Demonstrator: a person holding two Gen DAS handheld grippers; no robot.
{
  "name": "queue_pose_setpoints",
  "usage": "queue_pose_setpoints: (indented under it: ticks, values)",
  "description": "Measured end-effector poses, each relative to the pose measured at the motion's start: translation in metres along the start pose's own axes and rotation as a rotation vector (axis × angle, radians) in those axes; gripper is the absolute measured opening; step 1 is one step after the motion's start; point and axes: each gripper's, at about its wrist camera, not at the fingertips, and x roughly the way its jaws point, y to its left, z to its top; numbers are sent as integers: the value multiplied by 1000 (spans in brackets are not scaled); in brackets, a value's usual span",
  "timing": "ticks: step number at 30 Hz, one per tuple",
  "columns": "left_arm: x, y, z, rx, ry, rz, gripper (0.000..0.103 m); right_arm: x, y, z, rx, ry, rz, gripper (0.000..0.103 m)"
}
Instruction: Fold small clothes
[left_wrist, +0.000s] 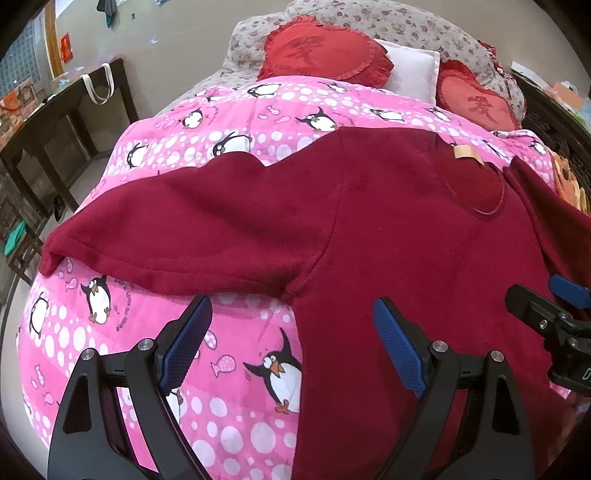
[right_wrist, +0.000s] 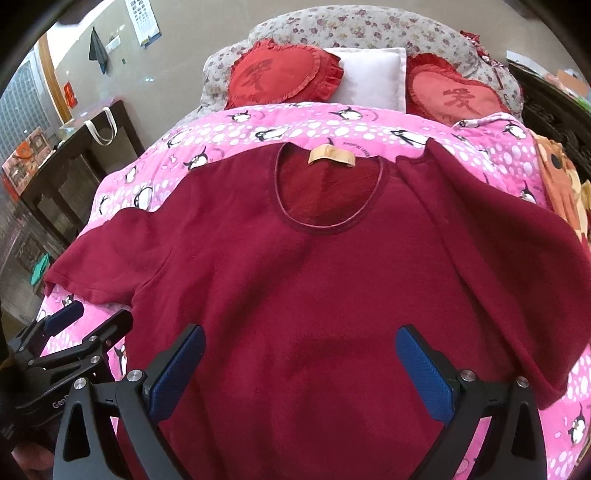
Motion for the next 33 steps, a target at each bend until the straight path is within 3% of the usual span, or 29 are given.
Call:
queue_pose_setpoints:
  ticks: [33]
  values:
    - [17, 23, 5, -52, 31, 9, 89, 34, 29, 12, -47, 52, 24, 102]
